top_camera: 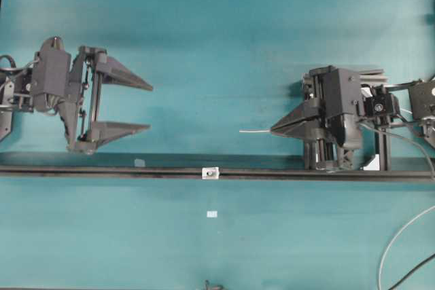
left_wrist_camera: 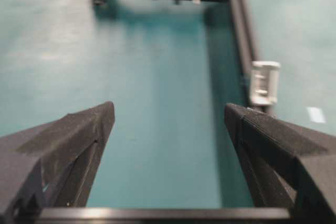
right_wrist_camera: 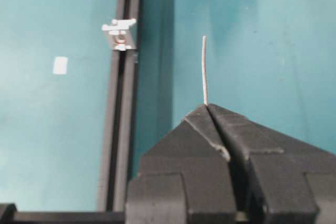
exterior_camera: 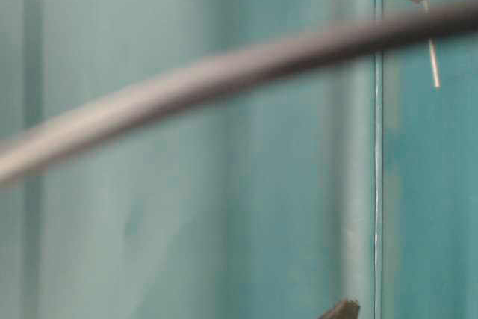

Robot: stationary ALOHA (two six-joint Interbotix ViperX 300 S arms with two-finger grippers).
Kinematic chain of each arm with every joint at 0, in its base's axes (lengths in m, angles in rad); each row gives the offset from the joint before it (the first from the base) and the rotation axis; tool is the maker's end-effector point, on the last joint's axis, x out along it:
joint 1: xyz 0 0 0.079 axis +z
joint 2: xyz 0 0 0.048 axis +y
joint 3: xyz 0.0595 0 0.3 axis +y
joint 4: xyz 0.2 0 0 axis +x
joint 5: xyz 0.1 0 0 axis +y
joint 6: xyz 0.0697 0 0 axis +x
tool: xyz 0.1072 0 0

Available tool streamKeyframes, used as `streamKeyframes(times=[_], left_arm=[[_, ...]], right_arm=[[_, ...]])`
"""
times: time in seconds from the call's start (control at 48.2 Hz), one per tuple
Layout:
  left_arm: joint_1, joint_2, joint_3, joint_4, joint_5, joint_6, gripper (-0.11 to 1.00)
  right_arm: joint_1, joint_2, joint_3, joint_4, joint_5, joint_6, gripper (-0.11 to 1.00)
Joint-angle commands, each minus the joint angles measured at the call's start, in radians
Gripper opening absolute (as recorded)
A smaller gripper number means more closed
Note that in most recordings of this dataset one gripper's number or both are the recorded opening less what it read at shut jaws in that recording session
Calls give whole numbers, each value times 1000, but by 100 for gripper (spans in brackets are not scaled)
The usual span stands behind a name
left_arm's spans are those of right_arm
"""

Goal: Insert the wire through the hole in the metal fitting marked with a red label.
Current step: 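Close the right gripper on the grey wire and lift it, then carry the wire with the right gripper down toward the rail bracket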

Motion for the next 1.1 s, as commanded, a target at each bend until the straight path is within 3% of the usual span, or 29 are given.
streamKeyframes(times=[0.0, 0.228, 0.373, 0.498, 0.643, 0.851, 0.975, 1.079], left_arm=[[-28, -6, -9, -8, -14, 0, 63], [-81, 2, 15, -23, -55, -2, 63], [-120, 43, 41, -32, -164, -9, 63], [-129, 130, 49, -37, -252, -37, 63], [-140, 241, 29, -40, -310, -74, 63], [-170, 337, 5, -38, -417, -75, 63], [-183, 371, 3, -38, -454, -75, 63], [-186, 394, -11, -38, -462, -77, 63]], right_arm=[[20, -17, -2, 32, -18, 2, -1], [95, -8, 6, 86, -67, 2, -1], [138, 35, 26, 153, -163, -8, -1], [178, 107, 25, 253, -247, -57, -1], [242, 169, 9, 410, -318, -153, -1], [360, 209, -8, 629, -437, -287, -1], [387, 244, -29, 698, -439, -318, -1], [393, 281, -41, 704, -445, -318, -1]])
